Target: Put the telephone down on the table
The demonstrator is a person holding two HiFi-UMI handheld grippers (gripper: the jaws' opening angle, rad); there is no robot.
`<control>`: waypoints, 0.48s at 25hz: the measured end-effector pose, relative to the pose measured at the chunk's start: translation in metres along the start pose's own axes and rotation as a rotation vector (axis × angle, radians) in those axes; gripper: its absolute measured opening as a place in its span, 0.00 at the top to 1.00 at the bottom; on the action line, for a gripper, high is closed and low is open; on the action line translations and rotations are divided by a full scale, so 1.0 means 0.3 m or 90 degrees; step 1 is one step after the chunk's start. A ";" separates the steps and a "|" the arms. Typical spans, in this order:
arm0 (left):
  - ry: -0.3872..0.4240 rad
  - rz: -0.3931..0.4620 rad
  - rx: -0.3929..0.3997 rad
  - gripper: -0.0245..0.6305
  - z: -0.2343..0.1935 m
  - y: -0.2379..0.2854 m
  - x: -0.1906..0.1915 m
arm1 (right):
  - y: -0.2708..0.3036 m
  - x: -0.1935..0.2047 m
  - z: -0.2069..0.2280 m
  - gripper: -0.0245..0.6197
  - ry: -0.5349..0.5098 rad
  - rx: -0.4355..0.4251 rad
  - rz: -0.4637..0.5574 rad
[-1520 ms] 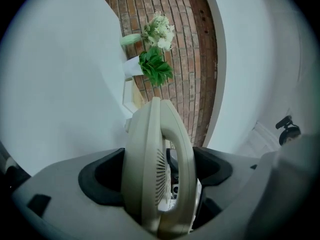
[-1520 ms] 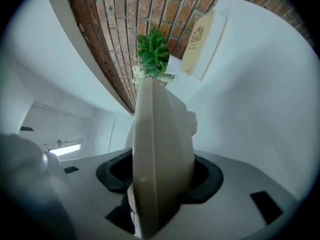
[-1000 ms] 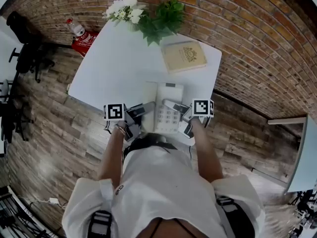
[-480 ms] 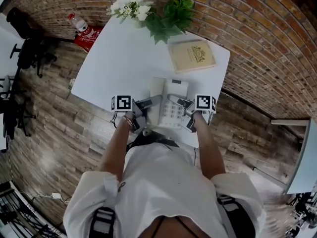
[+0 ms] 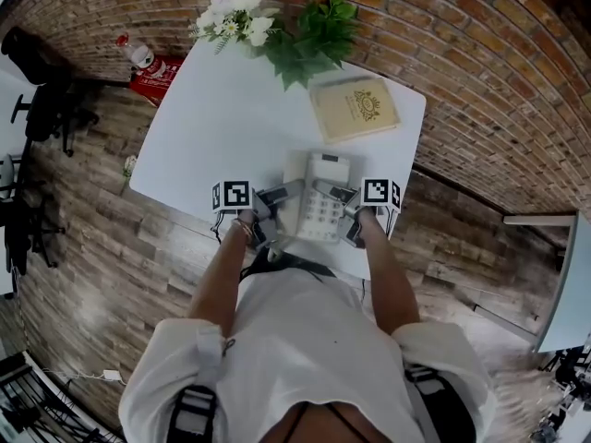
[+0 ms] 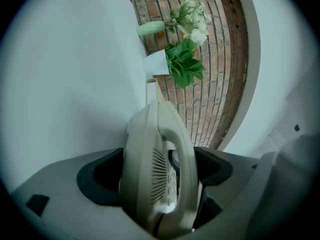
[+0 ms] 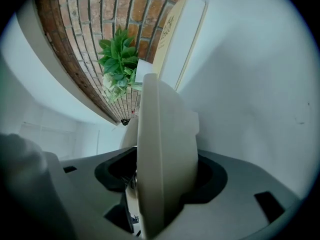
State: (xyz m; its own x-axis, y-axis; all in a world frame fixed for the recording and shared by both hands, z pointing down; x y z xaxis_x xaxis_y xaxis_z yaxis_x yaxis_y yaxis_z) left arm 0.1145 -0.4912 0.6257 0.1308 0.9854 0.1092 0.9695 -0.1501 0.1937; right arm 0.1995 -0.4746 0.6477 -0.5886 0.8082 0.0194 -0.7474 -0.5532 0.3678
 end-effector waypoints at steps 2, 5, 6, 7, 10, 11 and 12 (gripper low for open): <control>-0.005 -0.003 -0.003 0.33 -0.010 0.000 0.000 | 0.008 0.001 0.012 0.53 0.001 0.007 -0.002; -0.005 -0.006 -0.003 0.33 -0.014 0.002 -0.009 | 0.014 -0.004 0.016 0.53 0.004 0.006 -0.004; -0.004 -0.006 -0.002 0.33 -0.013 0.005 -0.012 | 0.014 -0.007 0.014 0.53 0.003 0.006 -0.004; -0.002 -0.006 -0.002 0.33 -0.013 0.008 -0.013 | 0.013 -0.009 0.013 0.52 0.000 0.008 -0.003; 0.011 0.002 -0.010 0.33 -0.019 0.011 -0.017 | 0.012 -0.019 0.019 0.51 -0.016 0.018 0.005; 0.023 0.008 -0.020 0.33 -0.021 0.012 -0.024 | 0.011 -0.025 0.018 0.51 -0.024 0.024 0.009; 0.042 0.016 -0.035 0.33 -0.023 0.011 -0.033 | 0.009 -0.032 0.015 0.51 -0.034 0.034 0.016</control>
State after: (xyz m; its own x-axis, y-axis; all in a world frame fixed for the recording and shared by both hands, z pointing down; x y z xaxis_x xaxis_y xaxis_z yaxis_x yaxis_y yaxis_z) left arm 0.1150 -0.5019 0.6319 0.1391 0.9741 0.1782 0.9530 -0.1806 0.2431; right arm 0.2047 -0.4829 0.6528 -0.5881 0.8050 0.0788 -0.7144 -0.5626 0.4161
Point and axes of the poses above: the fingertips, and each gripper's own axes: y forward along the fingers, z to its right, x out of its underside, the point moved 2 cm from there along -y, backward along the fingers, and after that the axes turned 2 degrees about y, right-handed, at the moved point
